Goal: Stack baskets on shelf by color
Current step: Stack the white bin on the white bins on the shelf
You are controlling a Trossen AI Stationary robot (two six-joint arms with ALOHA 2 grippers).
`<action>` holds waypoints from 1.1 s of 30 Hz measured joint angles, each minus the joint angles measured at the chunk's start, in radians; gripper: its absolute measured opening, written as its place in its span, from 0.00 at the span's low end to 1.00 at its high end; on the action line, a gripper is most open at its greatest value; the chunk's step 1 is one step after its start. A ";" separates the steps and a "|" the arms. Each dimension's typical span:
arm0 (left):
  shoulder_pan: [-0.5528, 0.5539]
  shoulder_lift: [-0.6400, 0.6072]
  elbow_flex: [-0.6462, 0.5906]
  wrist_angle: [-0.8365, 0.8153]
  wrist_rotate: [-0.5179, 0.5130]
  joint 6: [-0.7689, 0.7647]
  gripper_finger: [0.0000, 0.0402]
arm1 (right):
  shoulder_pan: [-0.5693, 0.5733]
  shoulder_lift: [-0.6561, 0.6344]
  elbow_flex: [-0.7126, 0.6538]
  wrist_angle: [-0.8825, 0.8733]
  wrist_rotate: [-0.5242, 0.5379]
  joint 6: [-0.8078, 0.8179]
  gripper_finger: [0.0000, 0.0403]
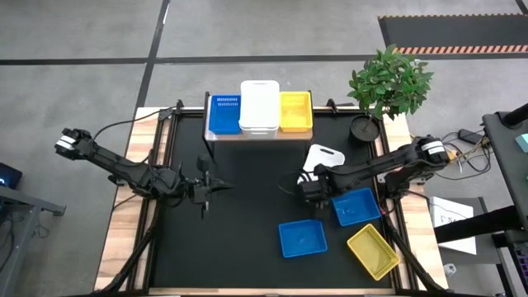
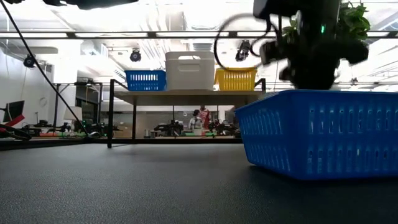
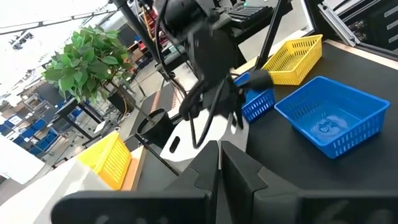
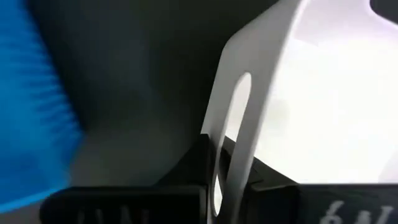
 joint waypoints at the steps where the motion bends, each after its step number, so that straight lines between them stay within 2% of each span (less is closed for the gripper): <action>1: 0.000 0.000 0.000 0.000 0.000 0.000 0.00 | 0.014 0.000 0.025 -0.023 -0.004 0.001 0.03; 4: 0.000 0.000 0.000 0.000 0.000 0.000 0.00 | 0.060 0.001 0.115 -0.079 -0.005 -0.013 0.02; 9: 0.000 -0.008 0.000 0.013 -0.002 0.013 0.00 | 0.132 0.001 0.284 -0.133 -0.089 -0.015 0.02; 13: 0.000 -0.047 0.007 0.021 -0.048 0.113 0.00 | 0.197 0.001 0.419 -0.124 -0.096 -0.034 0.02; 15: 0.000 -0.084 0.013 0.050 -0.065 0.173 0.00 | 0.227 0.001 0.486 -0.126 -0.077 -0.062 0.02; 20: 0.000 -0.189 0.006 0.070 -0.070 0.235 0.00 | 0.263 0.001 0.648 -0.118 0.071 -0.144 0.02; 26: 0.000 -0.257 -0.041 0.064 -0.071 0.185 0.00 | 0.175 0.024 0.819 -0.125 0.136 -0.272 0.02; 33: 0.000 -0.271 -0.074 0.071 -0.069 0.185 0.00 | -0.020 0.145 1.021 -0.118 0.200 -0.492 0.02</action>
